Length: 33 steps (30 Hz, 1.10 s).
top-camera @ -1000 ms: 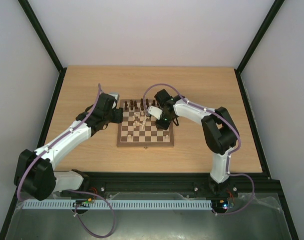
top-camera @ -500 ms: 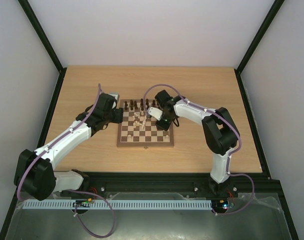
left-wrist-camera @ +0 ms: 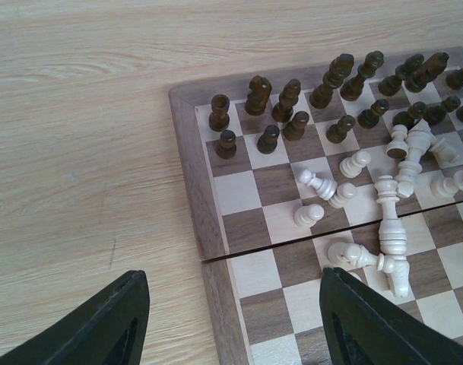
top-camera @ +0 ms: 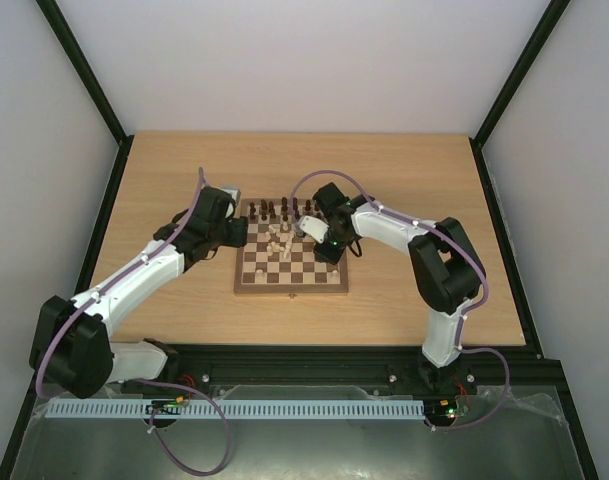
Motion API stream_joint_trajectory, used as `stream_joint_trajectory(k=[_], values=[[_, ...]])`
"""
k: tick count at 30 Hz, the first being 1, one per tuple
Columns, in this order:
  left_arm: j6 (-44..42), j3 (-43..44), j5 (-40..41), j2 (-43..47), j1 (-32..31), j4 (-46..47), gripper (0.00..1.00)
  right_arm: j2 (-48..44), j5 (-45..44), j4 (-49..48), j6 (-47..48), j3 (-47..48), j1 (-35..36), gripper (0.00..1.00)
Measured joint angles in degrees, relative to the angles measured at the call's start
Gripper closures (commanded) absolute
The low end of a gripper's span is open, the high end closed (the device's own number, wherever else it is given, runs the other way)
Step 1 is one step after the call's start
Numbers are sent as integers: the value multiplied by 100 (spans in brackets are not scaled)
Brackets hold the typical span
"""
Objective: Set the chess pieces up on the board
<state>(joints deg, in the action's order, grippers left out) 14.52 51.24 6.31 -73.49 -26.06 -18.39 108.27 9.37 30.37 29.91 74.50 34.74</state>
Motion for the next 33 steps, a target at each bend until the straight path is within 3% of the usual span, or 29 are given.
stream_joint_trajectory(k=[6, 11, 25, 29, 33], values=[[4, 2, -170, -127, 0, 2, 37, -94, 4, -199, -254, -155, 0, 75], [4, 2, -203, -155, 0, 2, 37, -92, -42, -225, -555, -153, 0, 75], [20, 2, -273, -168, 20, 4, 36, -94, -474, -361, -1012, -155, 7, 87], [221, 2, -837, -223, 83, 48, 37, -251, -391, -442, -962, -332, 4, 88], [699, 0, -1993, -337, 118, 380, 41, -859, -22, -501, -824, -761, 4, 88]])
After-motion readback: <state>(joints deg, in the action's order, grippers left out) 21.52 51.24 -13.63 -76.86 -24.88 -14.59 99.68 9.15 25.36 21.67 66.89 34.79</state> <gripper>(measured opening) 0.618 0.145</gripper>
